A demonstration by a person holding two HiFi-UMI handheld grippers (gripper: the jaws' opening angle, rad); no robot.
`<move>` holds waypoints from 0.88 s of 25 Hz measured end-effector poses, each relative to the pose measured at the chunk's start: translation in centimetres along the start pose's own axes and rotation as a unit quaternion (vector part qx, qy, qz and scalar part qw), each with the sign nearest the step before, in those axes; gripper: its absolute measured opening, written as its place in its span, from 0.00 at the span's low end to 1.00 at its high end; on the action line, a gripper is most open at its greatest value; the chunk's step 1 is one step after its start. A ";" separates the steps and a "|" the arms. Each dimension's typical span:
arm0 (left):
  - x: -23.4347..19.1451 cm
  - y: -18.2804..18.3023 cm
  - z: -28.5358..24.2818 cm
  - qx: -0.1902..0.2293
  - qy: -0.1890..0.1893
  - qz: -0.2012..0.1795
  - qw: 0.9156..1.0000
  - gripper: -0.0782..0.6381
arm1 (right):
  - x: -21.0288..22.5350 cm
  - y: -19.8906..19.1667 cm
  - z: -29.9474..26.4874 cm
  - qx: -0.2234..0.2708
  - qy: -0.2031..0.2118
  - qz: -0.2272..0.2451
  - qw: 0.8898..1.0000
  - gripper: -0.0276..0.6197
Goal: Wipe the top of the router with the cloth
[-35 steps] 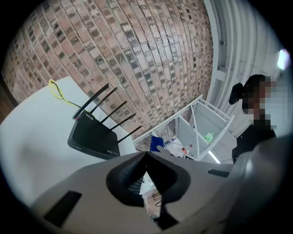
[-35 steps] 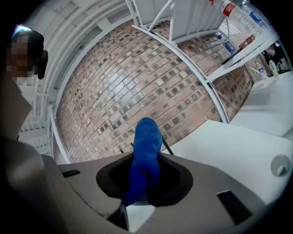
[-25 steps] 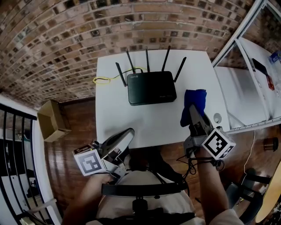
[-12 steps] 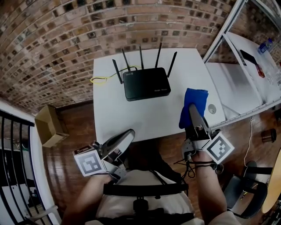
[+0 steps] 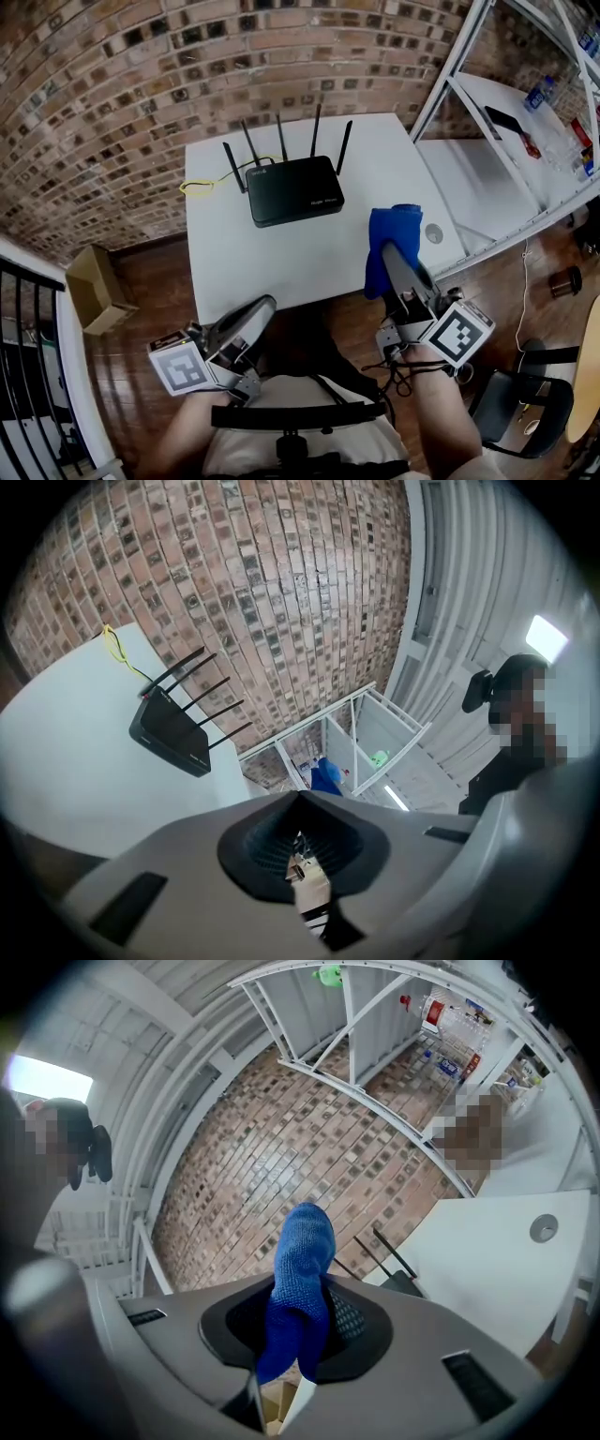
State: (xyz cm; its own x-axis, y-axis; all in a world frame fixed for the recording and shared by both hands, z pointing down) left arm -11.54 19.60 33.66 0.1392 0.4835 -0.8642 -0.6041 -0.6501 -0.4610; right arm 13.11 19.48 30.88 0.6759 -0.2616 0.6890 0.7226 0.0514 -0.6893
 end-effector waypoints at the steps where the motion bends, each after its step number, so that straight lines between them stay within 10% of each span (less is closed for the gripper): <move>1: 0.6 0.0 -0.2 0.004 -0.004 0.005 1.000 0.13 | -0.4 0.3 0.2 0.001 0.005 0.002 1.000 0.22; 22: 1.8 -0.8 0.5 0.001 -0.005 0.003 1.000 0.13 | -0.9 -0.2 2.2 -0.020 0.004 -0.015 1.000 0.21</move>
State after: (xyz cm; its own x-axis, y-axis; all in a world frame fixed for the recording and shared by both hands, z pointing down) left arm -11.20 21.31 32.59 0.1288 0.4855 -0.8647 -0.6062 -0.6515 -0.4561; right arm 12.70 21.78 30.85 0.6528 -0.2699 0.7079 0.7359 0.0041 -0.6771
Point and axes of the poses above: the fingertips, and each gripper's own axes: z backward along the fingers, x to its right, y out of its top, the point moved 5 cm from there along z, backward along the fingers, and after that the axes turned 15 degrees about x, right-handed, at the moved point
